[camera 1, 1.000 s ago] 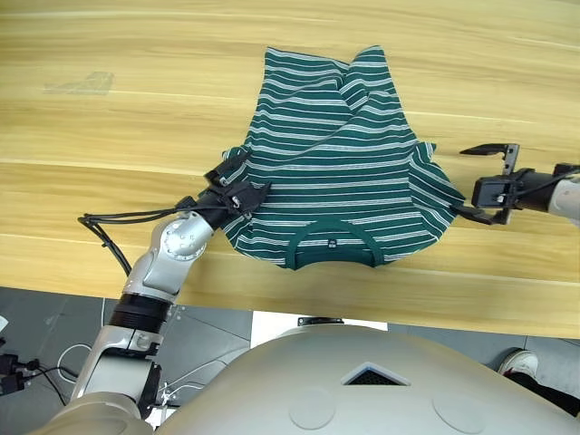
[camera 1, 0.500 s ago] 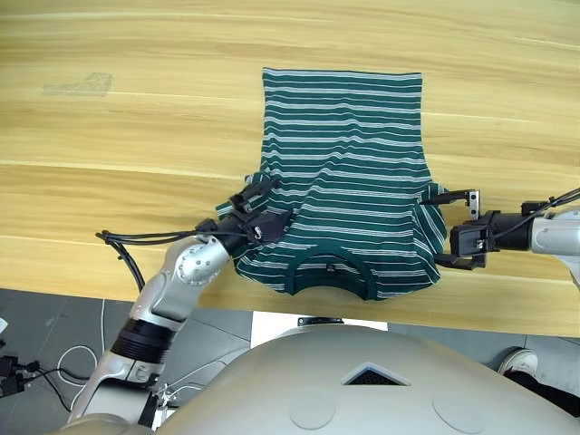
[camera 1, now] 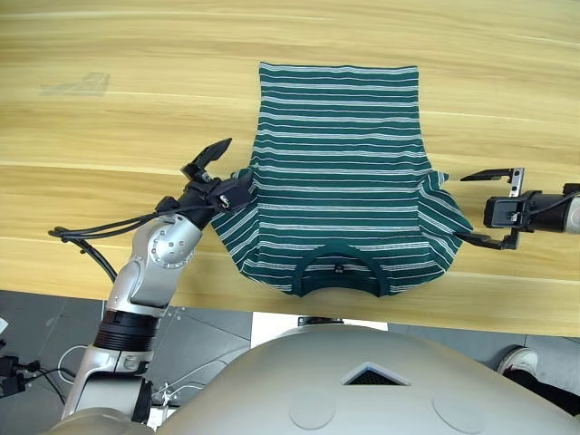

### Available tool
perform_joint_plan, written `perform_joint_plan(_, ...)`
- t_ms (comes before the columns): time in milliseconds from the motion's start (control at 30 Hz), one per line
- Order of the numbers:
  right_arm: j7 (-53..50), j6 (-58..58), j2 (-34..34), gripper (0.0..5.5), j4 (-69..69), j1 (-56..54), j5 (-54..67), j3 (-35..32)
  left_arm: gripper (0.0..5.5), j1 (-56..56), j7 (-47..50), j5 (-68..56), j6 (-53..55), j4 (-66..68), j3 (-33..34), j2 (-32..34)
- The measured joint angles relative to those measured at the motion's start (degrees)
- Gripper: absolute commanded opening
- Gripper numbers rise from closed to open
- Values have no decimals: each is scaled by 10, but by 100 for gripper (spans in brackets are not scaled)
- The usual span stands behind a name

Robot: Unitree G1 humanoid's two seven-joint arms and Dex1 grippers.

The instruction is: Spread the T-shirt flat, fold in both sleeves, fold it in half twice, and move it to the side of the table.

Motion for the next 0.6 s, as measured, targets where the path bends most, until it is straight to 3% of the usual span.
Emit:
perform_joint_plan(300, 123, 99, 25, 535, -73, 26, 194, -36, 346, 9, -26, -54, -15, -23, 1, -13)
perform_joint_plan(600, 69, 90, -4, 535, -68, -30, 156, -160, 346, 95, -81, -321, 76, -196, 180, -23)
